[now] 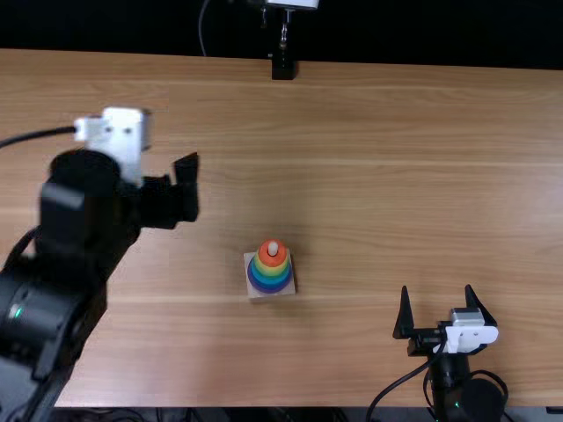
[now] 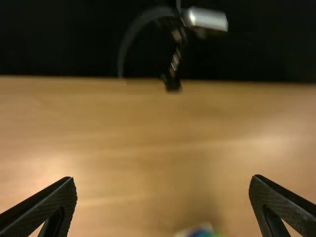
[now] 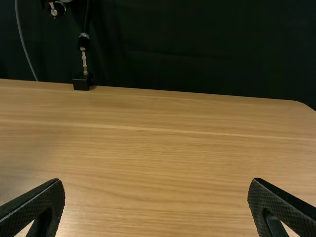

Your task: Build the Hanoi tower: stack the rings onto the peg from bottom to top in this color order: purple, dark blue, light blue, dark green, light green, yellow, orange.

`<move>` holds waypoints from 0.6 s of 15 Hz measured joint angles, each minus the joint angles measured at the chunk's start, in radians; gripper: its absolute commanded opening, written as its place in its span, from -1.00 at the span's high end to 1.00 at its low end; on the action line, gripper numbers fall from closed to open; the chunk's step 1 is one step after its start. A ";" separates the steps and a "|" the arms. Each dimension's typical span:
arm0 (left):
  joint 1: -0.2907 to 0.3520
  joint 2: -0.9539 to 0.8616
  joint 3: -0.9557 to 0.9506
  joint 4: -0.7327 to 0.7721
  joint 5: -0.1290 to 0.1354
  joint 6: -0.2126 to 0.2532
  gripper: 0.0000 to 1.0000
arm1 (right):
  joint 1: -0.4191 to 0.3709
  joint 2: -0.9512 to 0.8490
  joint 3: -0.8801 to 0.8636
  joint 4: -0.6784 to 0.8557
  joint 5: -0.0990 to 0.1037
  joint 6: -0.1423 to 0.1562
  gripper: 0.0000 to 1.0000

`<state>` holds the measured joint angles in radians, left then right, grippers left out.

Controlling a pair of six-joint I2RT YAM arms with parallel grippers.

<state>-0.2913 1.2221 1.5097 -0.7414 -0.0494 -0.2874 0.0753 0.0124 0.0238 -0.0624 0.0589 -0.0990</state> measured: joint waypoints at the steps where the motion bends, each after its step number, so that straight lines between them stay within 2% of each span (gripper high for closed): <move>1: 0.061 -0.115 -0.157 0.107 0.000 0.000 -1.00 | 0.000 0.000 0.000 0.000 0.000 0.000 -1.00; 3: 0.151 -0.312 -0.432 0.225 -0.004 0.001 -1.00 | 0.000 0.000 0.000 0.000 0.000 0.000 -1.00; 4: 0.163 -0.406 -0.546 0.256 0.003 0.001 -1.00 | 0.000 0.000 0.000 0.000 0.000 0.000 -1.00; 7: 0.162 -0.747 -0.929 0.415 0.109 0.002 -1.00 | 0.000 0.000 0.000 0.000 0.000 0.000 -1.00; 8: 0.167 -0.829 -1.037 0.481 0.122 0.002 -1.00 | 0.000 0.000 0.000 0.000 0.000 0.000 -1.00; 9: 0.185 -0.933 -1.170 0.541 0.114 0.002 -1.00 | 0.000 0.000 0.000 0.001 0.000 0.000 -1.00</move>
<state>-0.1066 0.2886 0.3401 -0.2001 0.0647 -0.2852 0.0757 0.0120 0.0235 -0.0616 0.0593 -0.0990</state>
